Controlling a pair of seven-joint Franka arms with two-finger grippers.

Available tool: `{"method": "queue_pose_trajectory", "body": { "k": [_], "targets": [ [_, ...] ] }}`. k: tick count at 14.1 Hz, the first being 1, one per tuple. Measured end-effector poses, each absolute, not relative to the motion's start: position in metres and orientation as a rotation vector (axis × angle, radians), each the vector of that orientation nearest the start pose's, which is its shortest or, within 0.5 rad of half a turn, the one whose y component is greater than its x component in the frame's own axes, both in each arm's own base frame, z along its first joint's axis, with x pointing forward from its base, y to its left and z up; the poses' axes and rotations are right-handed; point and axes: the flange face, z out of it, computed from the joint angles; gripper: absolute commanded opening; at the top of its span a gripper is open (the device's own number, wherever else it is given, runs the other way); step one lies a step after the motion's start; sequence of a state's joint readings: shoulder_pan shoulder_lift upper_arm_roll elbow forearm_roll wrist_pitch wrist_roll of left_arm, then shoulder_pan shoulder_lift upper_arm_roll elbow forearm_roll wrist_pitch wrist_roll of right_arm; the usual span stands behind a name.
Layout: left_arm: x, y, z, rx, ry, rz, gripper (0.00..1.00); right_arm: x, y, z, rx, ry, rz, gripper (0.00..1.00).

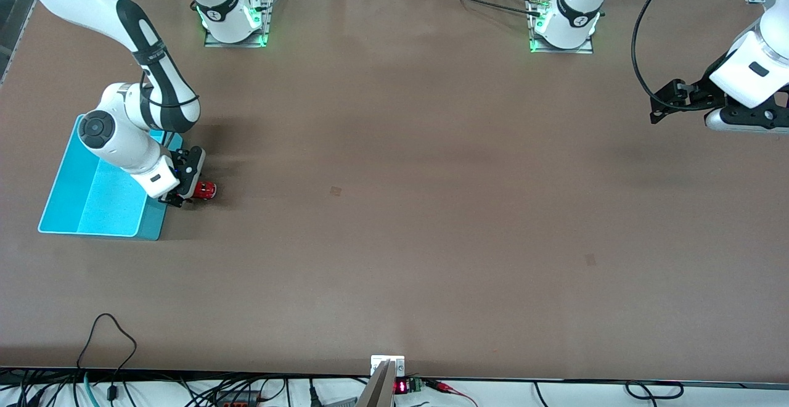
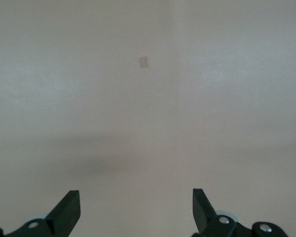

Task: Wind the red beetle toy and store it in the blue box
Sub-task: 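Lift the red car with the right gripper over the cyan box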

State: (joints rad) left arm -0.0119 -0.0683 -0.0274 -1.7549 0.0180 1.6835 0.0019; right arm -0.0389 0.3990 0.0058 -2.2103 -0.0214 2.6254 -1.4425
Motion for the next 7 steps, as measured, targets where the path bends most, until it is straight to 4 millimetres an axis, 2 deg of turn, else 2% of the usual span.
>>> {"method": "queue_pose_trajectory", "body": {
  "k": [4, 6, 7],
  "targets": [
    [0.5390, -0.0200, 0.5842, -3.121, 0.068, 0.004, 1.00, 0.5543, -0.0177, 0.1972, -2.388, -2.068, -0.010, 0.16],
    [0.5390, -0.0200, 0.5842, -3.121, 0.068, 0.004, 1.00, 0.5548, -0.0174, 0.1982, -2.388, -2.070, -0.013, 0.00],
    [0.5390, -0.0200, 0.5842, -3.121, 0.068, 0.004, 1.00, 0.5554, -0.0174, 0.1987, -2.389, -2.070, -0.015, 0.00]
  ]
}}
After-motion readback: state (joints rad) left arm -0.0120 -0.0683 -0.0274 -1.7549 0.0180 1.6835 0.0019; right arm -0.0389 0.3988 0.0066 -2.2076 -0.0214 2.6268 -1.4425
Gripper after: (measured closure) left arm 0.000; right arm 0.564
